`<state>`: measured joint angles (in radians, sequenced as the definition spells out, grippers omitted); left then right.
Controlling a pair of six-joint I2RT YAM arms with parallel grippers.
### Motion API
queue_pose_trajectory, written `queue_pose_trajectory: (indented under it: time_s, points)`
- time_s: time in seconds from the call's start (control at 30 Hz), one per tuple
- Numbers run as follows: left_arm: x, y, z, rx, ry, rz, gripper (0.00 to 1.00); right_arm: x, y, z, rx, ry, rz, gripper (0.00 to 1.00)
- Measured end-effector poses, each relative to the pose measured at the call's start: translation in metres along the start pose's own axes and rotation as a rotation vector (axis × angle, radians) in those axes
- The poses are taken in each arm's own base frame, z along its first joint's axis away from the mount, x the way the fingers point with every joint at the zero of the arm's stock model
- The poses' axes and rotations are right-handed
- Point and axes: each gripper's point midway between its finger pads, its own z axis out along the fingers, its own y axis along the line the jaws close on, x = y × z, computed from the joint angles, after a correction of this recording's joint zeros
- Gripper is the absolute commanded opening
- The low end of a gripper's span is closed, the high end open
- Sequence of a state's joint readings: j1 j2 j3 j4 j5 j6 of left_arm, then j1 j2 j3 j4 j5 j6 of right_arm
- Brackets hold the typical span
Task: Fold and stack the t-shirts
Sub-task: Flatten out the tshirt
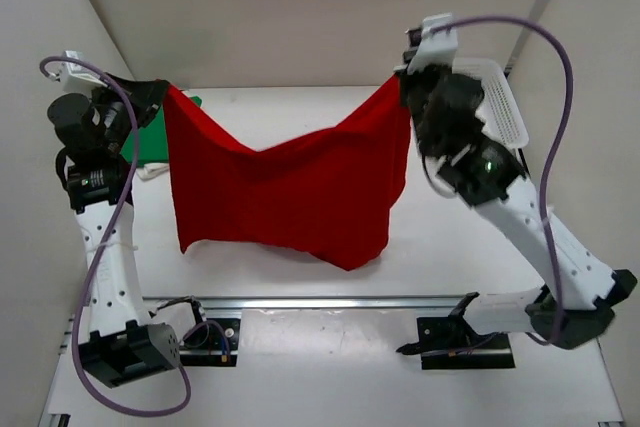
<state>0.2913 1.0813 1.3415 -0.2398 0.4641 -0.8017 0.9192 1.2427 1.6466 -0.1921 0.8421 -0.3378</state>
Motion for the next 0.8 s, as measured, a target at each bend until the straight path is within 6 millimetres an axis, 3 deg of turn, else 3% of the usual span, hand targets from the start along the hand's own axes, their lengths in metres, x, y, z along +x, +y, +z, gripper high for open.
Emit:
queue_pose_trajectory:
  time_s: [0.1, 0.17, 0.27, 0.33, 0.43, 0.5, 0.57, 0.63, 0.7, 0.8]
  points:
    - [0.021, 0.031, 0.014, -0.073, 0.033, -0.014, 0.00, 0.065, -0.033, 0.064, 0.004, 0.139, 0.035, 0.00]
    - [0.039, 0.049, 0.025, -0.114, 0.063, -0.018, 0.00, 0.119, -0.049, 0.093, -0.008, 0.268, 0.080, 0.00]
    - [0.077, 0.081, 0.051, -0.182, 0.135, -0.025, 0.00, 0.189, -0.046, 0.131, -0.088, 0.448, 0.186, 0.00]
    - [0.102, 0.103, 0.077, -0.231, 0.196, -0.033, 0.00, 0.220, -0.038, 0.162, -0.140, 0.554, 0.247, 0.00]
    - [0.127, 0.135, 0.127, -0.294, 0.272, -0.045, 0.00, 0.223, -0.029, 0.238, -0.206, 0.496, 0.356, 0.00]
    - [0.126, 0.147, 0.162, -0.306, 0.286, -0.058, 0.00, 0.232, -0.029, 0.255, -0.237, 0.484, 0.444, 0.00]
    - [0.109, 0.148, 0.189, -0.298, 0.262, -0.061, 0.00, 0.222, -0.045, 0.264, -0.233, 0.452, 0.517, 0.00]
    - [0.077, 0.135, 0.204, -0.270, 0.202, -0.052, 0.00, 0.189, -0.071, 0.273, -0.222, 0.346, 0.573, 0.00]
    - [0.034, 0.108, 0.207, -0.215, 0.115, -0.029, 0.00, 0.143, -0.096, 0.274, -0.213, 0.211, 0.596, 0.00]
    - [-0.032, 0.059, 0.190, -0.113, -0.034, 0.012, 0.00, 0.068, -0.119, 0.256, -0.235, 0.034, 0.604, 0.00]
